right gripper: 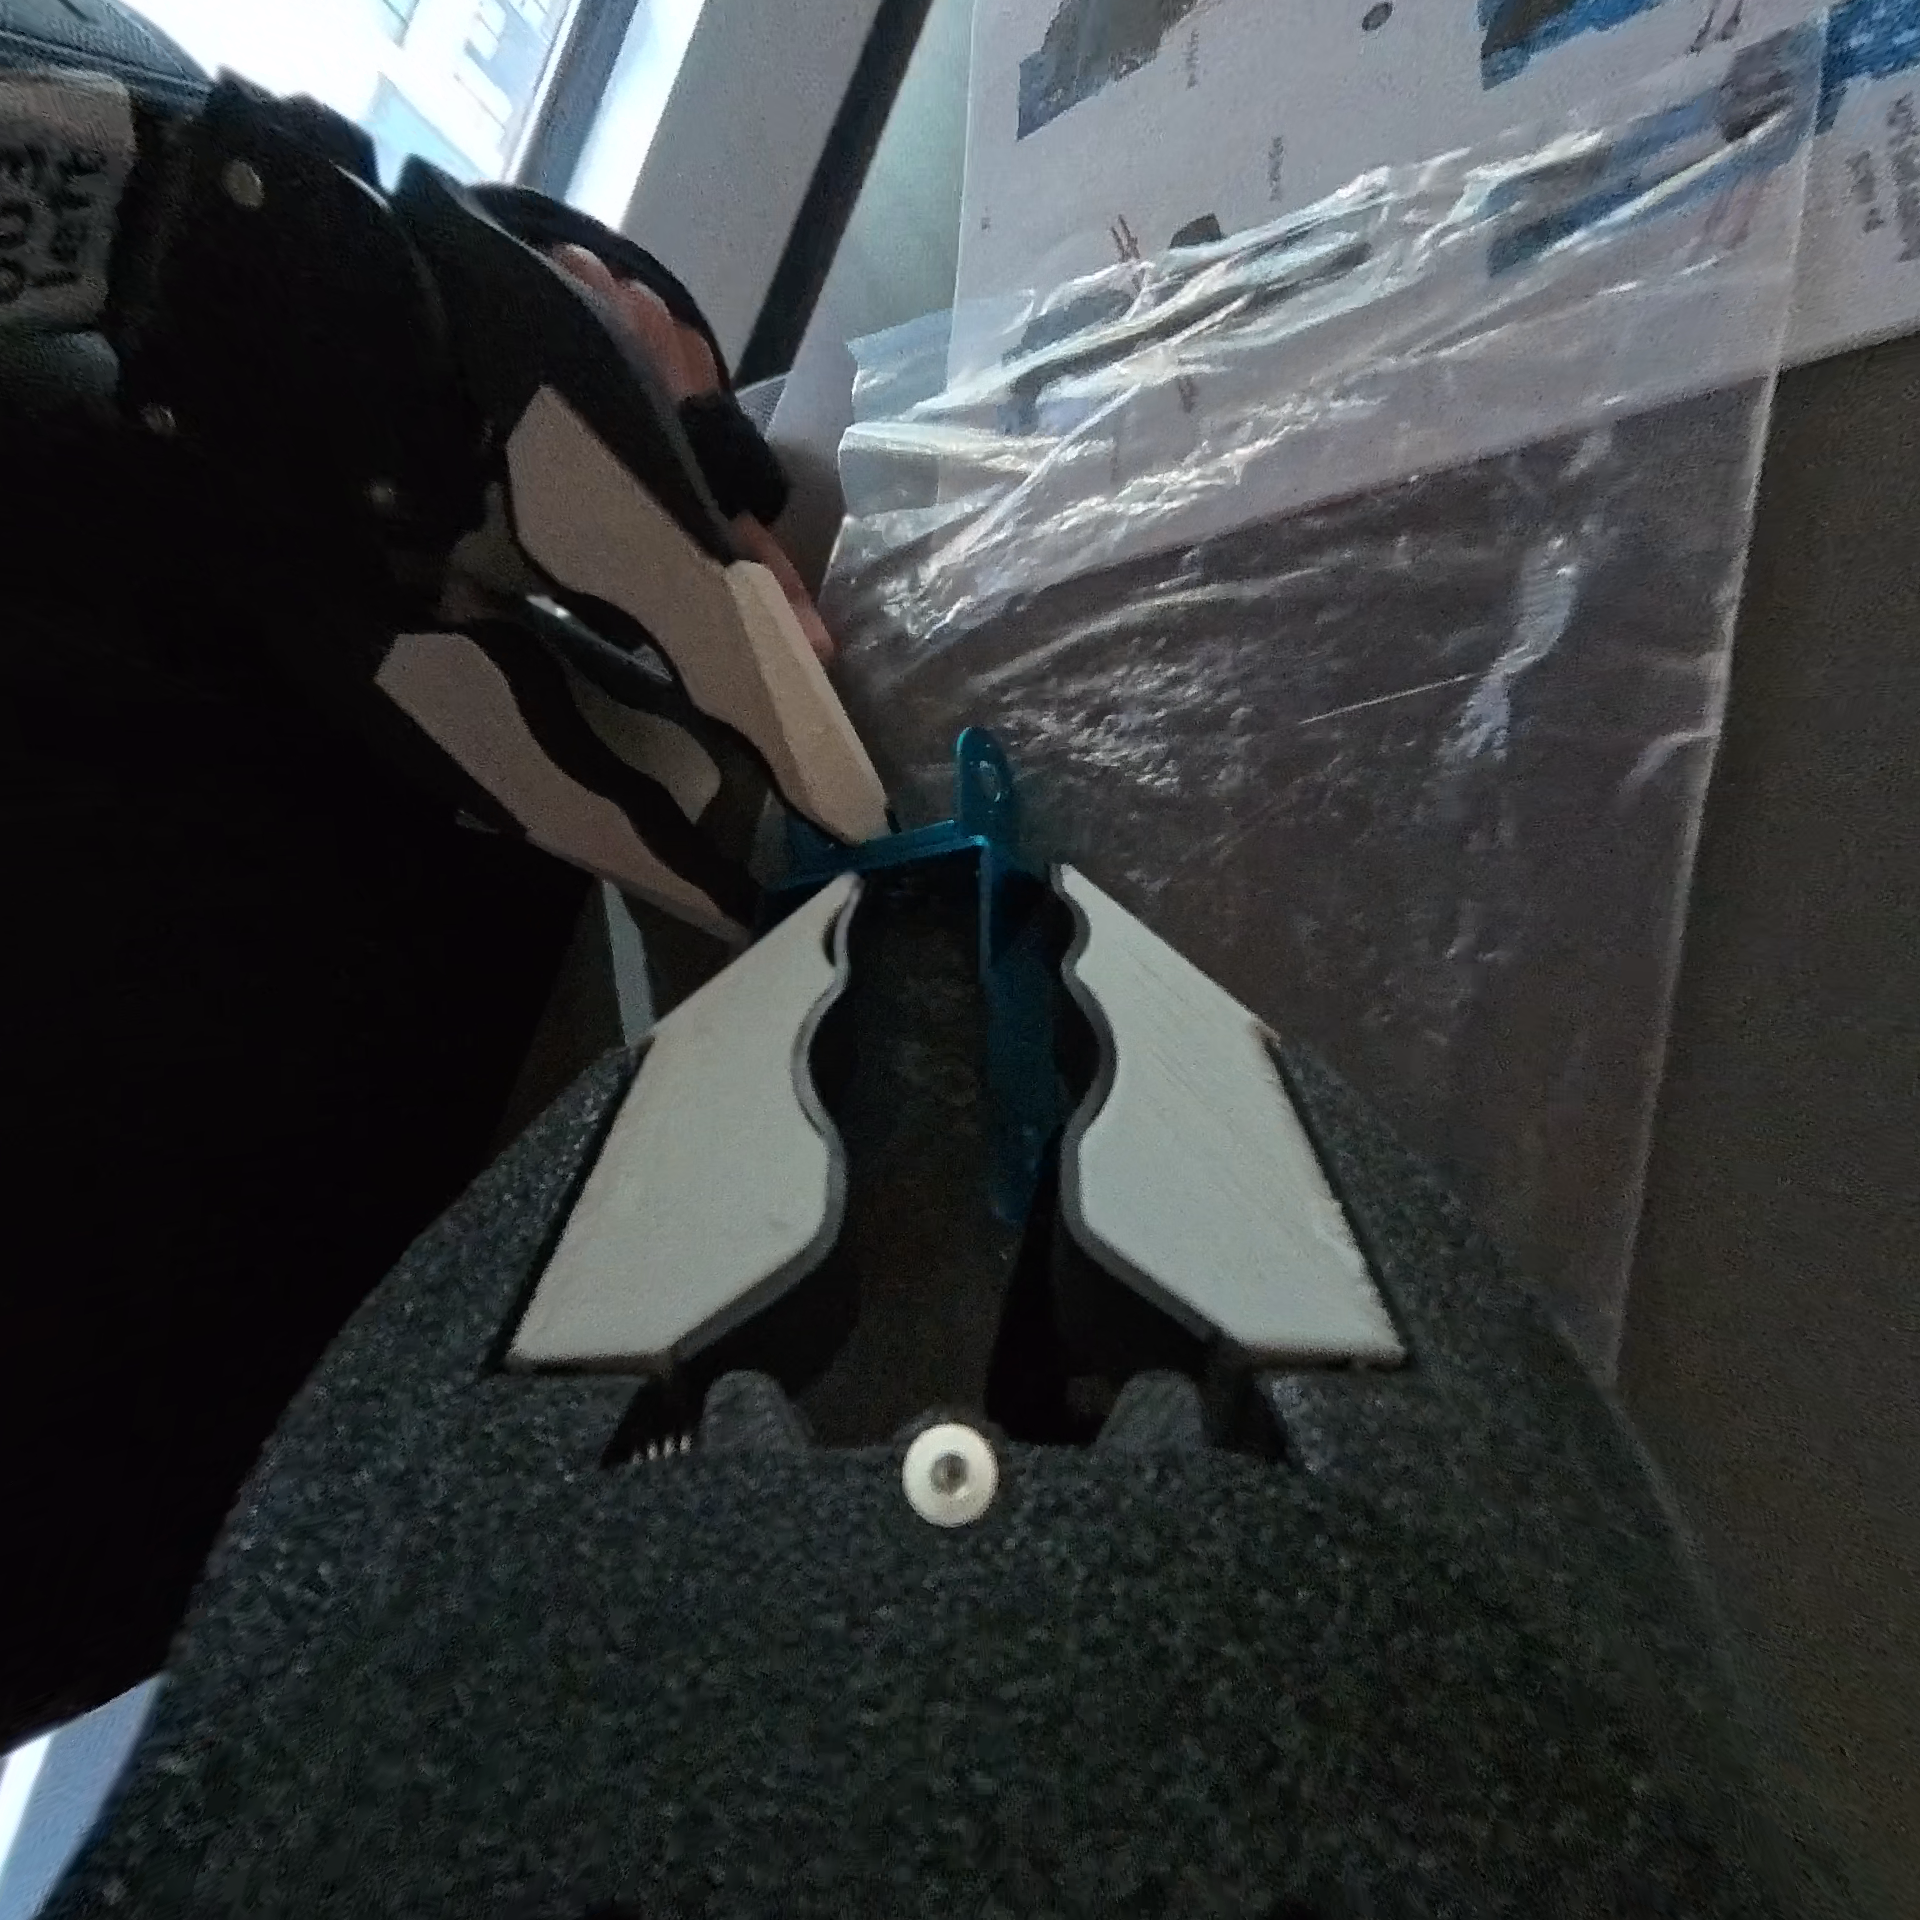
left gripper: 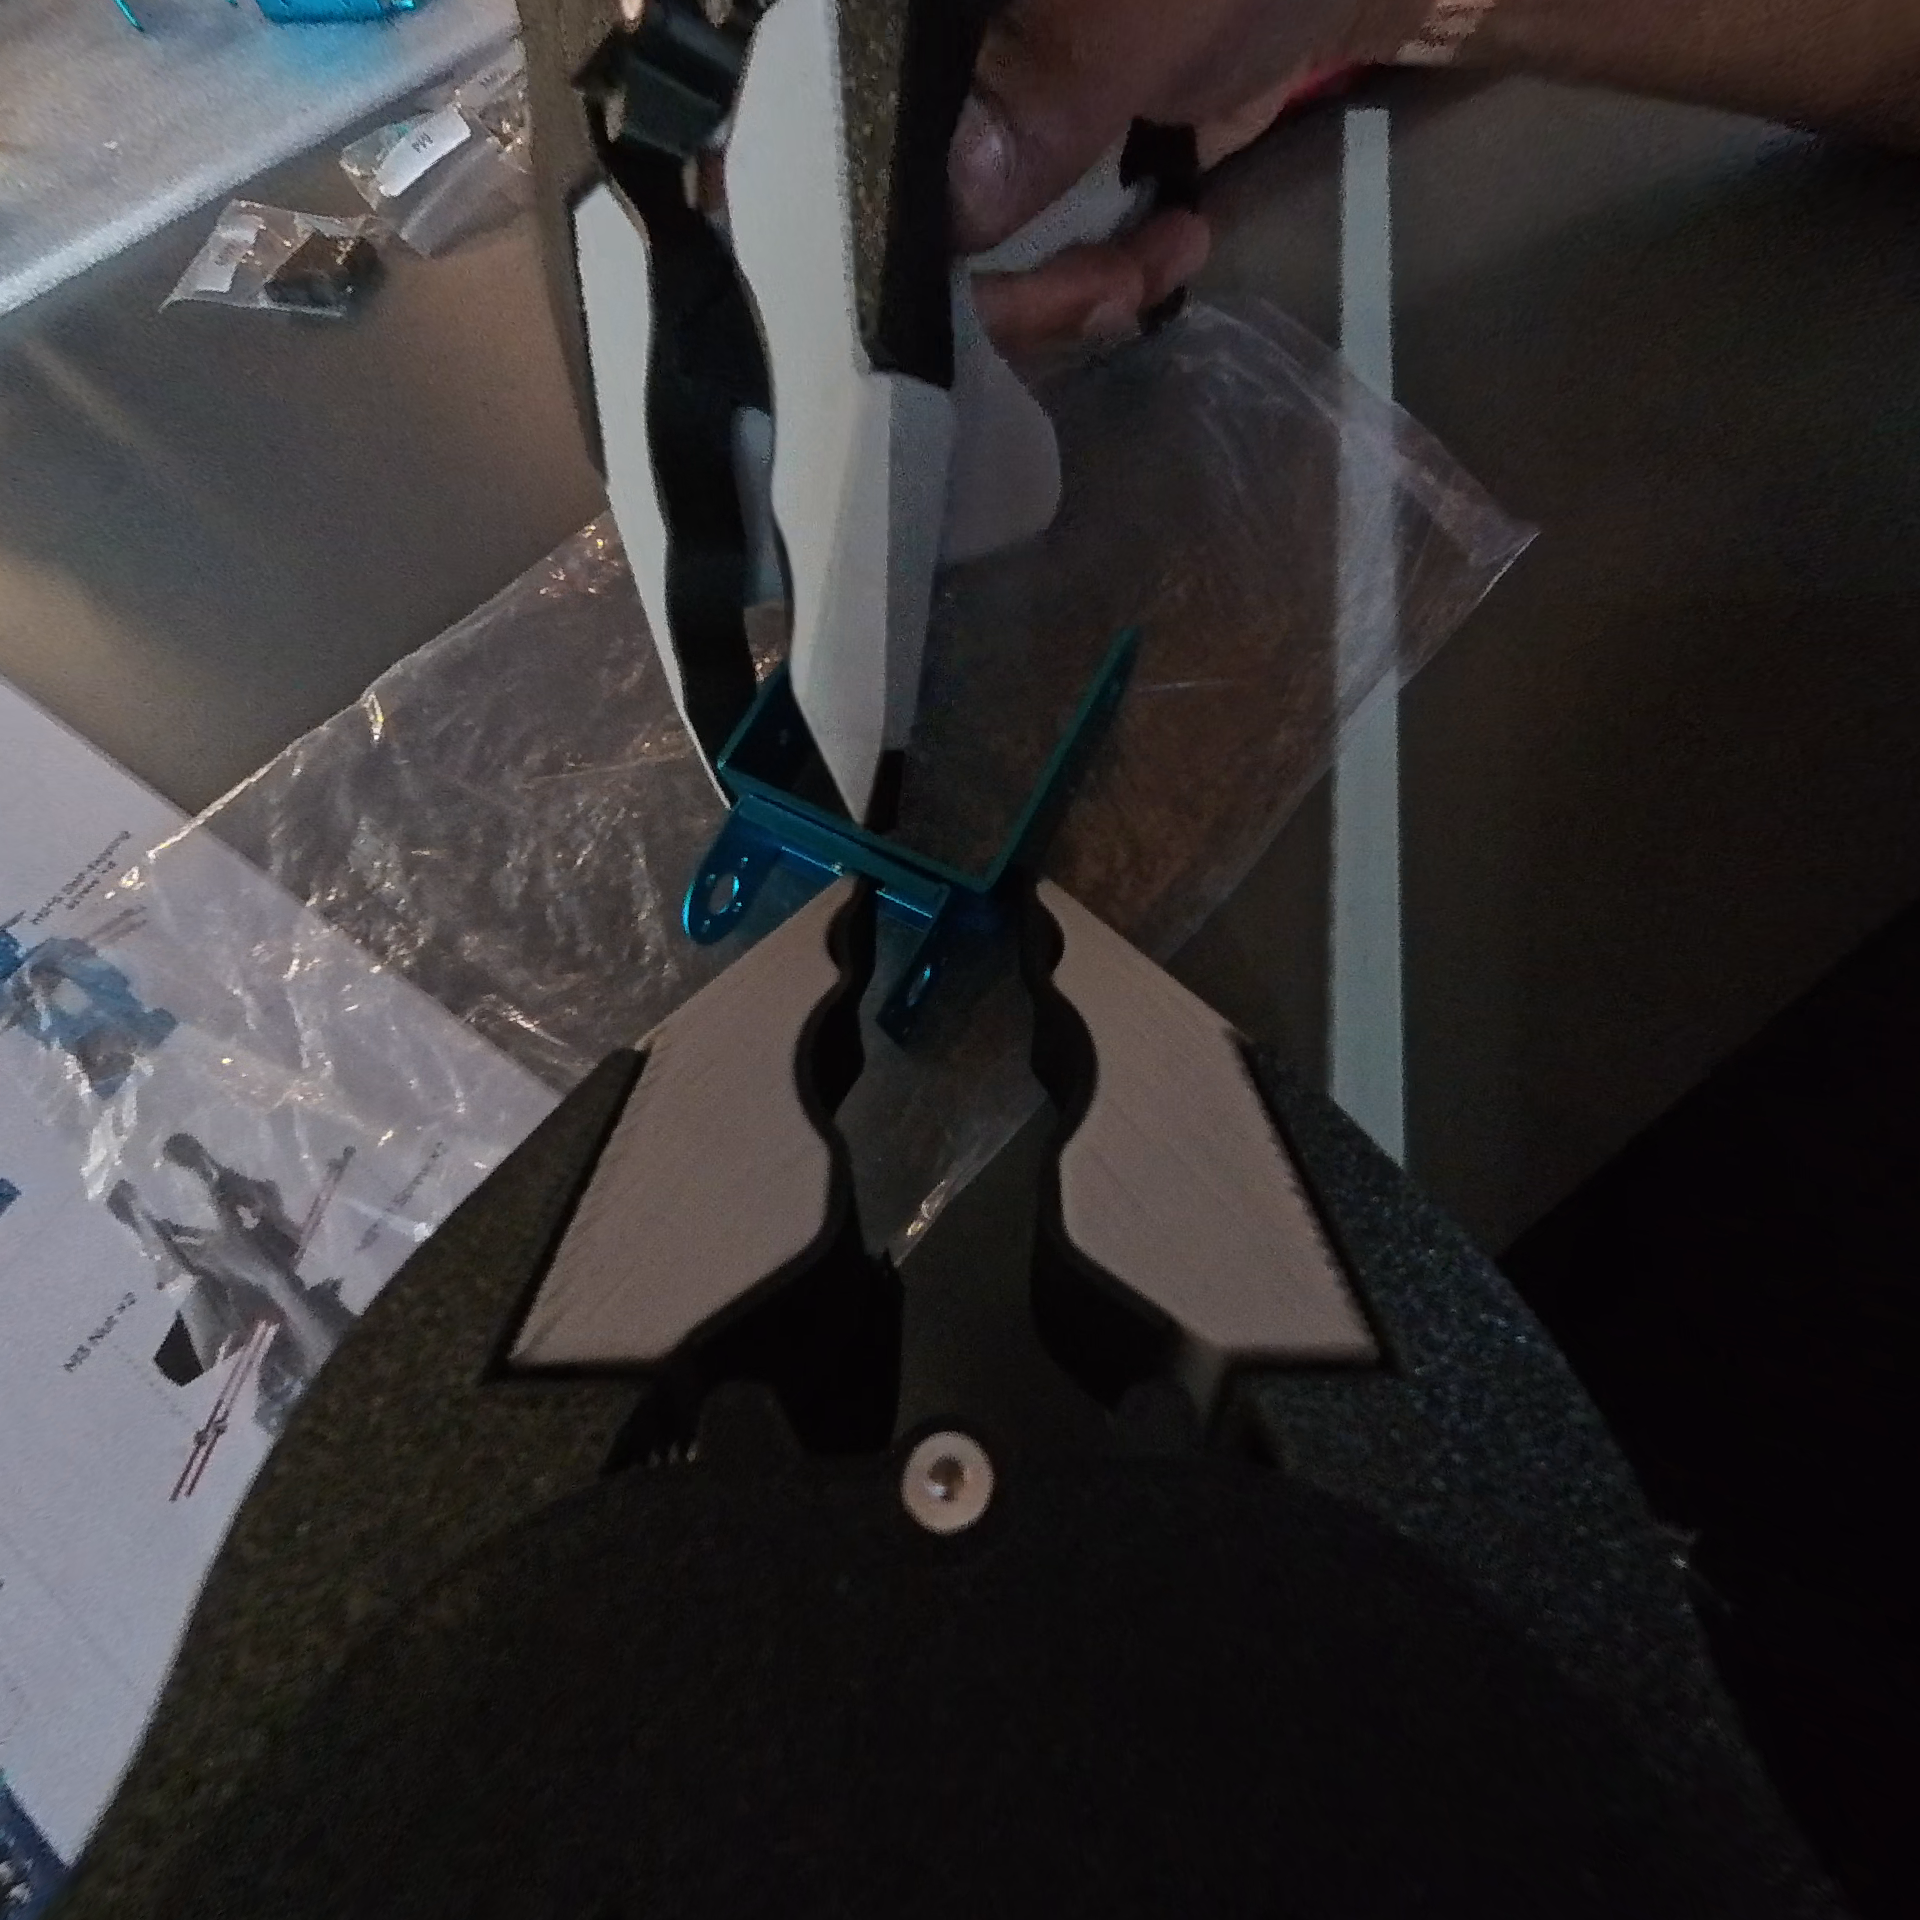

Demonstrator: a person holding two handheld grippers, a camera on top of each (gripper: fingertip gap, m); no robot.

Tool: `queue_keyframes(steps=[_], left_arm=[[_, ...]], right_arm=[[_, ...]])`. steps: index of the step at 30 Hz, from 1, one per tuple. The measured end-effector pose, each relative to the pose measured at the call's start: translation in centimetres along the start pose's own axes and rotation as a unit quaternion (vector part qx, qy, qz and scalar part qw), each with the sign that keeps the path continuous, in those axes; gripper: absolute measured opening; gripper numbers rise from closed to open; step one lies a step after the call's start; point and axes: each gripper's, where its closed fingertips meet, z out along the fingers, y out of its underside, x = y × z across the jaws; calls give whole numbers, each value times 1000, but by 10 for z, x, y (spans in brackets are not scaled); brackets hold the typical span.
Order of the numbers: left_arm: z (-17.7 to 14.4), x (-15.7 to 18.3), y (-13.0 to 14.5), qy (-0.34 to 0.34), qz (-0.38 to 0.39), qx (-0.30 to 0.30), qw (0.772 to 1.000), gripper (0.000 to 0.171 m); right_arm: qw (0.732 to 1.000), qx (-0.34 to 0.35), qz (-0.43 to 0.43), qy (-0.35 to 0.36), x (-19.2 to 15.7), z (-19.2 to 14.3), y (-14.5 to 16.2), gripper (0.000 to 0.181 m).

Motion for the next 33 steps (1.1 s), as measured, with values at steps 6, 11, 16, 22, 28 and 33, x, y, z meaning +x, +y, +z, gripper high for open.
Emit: queue_keyframes(steps=[6, 11, 16, 22, 28, 33], left_arm=[[0, 0, 0, 1, 1, -1, 1000, 27], [0, 0, 0, 0, 0, 0, 1000, 27], [0, 0, 0, 1, -1, 0, 1000, 27], [0, 1, 0, 2, 1, -1, 1000, 27], [0, 0, 0, 0, 1, 0, 1000, 27], [0, 1, 0, 2, 3, 0, 1000, 27]], right_arm=[[999, -11, -35, 14, -4, 1, 2, 42], [999, -15, -35, 26, -1, 2, 2, 37], [1000, -4, -16, 10, 0, 1, 0, 35], [998, -15, -47, 30, -1, 2, 3, 38], [1000, -5, -21, 18, 3, 0, 1, 30], [997, -21, -56, 57, 2, 2, 3, 31]])
